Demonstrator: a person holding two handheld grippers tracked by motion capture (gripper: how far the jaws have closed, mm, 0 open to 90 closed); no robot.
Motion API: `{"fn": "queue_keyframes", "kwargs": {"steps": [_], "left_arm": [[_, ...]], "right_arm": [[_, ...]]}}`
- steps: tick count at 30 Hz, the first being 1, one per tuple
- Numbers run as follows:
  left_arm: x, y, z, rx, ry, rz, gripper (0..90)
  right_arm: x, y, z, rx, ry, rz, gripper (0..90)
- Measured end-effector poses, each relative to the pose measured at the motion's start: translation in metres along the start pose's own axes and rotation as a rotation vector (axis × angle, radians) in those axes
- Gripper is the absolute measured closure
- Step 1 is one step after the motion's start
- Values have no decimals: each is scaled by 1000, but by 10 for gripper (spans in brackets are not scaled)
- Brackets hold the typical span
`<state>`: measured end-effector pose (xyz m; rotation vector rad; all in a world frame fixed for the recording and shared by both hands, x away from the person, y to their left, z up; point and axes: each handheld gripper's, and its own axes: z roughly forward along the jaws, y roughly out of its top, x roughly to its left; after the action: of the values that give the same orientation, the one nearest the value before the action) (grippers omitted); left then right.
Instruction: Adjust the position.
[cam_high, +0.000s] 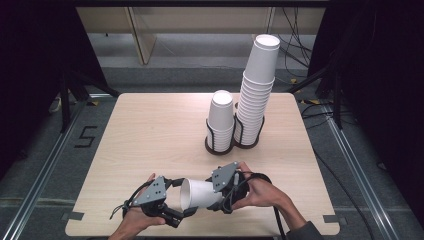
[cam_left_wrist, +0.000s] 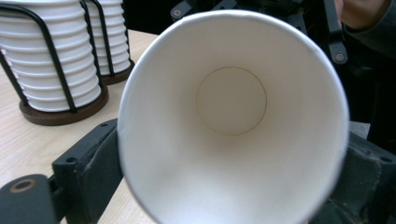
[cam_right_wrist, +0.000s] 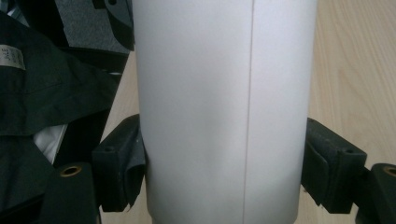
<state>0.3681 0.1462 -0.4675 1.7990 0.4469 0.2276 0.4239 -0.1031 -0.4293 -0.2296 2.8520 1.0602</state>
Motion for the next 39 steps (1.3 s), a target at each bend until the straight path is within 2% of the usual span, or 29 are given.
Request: {"fn": "queue_keyframes", "kwargs": {"steps": [1, 2, 3, 4, 6, 8, 10, 13, 16, 17, 21, 23, 25, 27, 29, 33, 39], "left_arm": [[1, 0, 0, -19, -4, -6, 92], [2, 0, -2, -28, 5, -21, 93], [3, 0, -3, -23, 12, -29, 94], [4, -1, -4, -30, 16, -40, 102], [5, -1, -4, -37, 20, -51, 138], [6, -1, -4, -53, 21, -71, 144], [6, -1, -4, -71, 13, -95, 143], [6, -2, -3, -92, 0, -112, 143], [6, -2, 0, -122, -19, -137, 143], [5, -1, -1, -114, -16, -133, 143], [3, 0, 1, -142, -29, -130, 116], [2, 1, 0, -133, -14, -133, 96], [1, 2, 1, -161, -19, -130, 87], [-1, 3, 0, -147, -6, -123, 84], [-2, 3, 1, -157, -3, -117, 80], [-3, 3, 1, -179, 0, -114, 74], [-5, 4, 1, -179, 16, -105, 77]], "right_arm": [[1, -2, -3, -2, 3, 35, 252], [-3, -3, -4, -21, -2, 9, 252], [-2, -5, -7, -19, -8, 52, 252], [-3, -6, -8, -34, -6, 43, 251], [-7, -9, -14, -68, -19, 65, 251], [-9, -12, -20, -114, -15, 93, 251], [-10, -14, -24, -138, -20, 111, 250], [-10, -14, -26, -175, -8, 117, 249], [-9, -13, -23, -189, 1, 114, 248], [-8, -13, -22, -187, 10, 113, 248], [-7, -11, -15, -192, 26, 117, 248], [-6, -10, -12, -186, 36, 109, 247], [-5, -9, -9, -184, 42, 116, 247], [-5, -8, -7, -184, 43, 112, 247], [-3, -7, -5, -177, 52, 115, 247], [-2, -6, -1, -183, 59, 121, 247], [-2, -5, 3, -195, 62, 129, 245]]}}
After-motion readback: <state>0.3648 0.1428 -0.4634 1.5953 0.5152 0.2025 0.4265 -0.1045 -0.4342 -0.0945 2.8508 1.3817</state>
